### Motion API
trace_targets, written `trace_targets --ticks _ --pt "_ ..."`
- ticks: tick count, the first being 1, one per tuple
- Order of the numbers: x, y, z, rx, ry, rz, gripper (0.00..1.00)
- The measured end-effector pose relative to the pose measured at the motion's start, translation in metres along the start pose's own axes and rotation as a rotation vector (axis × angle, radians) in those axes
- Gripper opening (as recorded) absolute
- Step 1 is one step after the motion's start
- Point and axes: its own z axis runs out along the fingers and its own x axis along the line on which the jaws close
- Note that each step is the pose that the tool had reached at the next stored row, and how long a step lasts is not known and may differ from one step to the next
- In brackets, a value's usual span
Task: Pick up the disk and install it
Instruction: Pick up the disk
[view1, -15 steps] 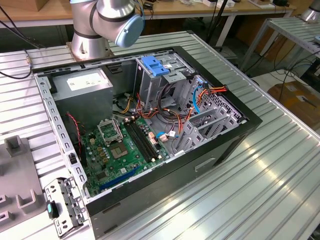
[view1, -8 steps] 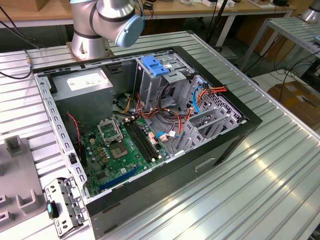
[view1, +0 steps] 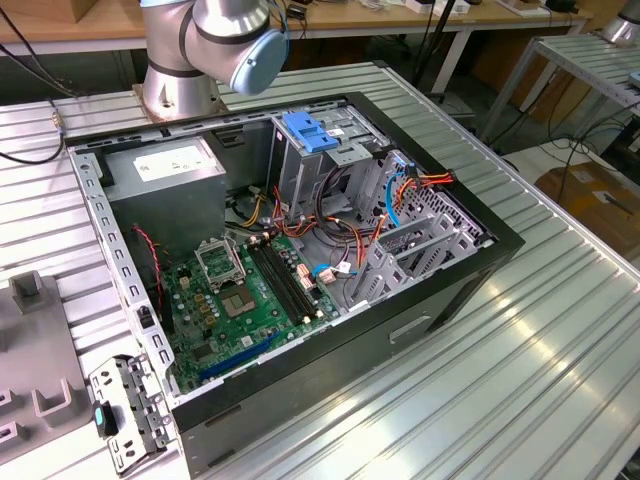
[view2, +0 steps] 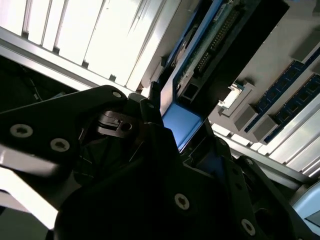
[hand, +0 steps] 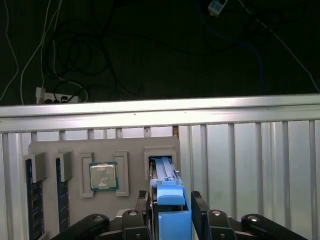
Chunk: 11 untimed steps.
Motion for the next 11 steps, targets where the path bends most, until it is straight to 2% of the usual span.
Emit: trace_targets --ticks 5,11 --pt "0.0 0.0 0.0028 0.0013 -0.0022 0.0 0.47" --pt "0.0001 0.0 0.0029 0.0016 -0.001 0.0 0.47"
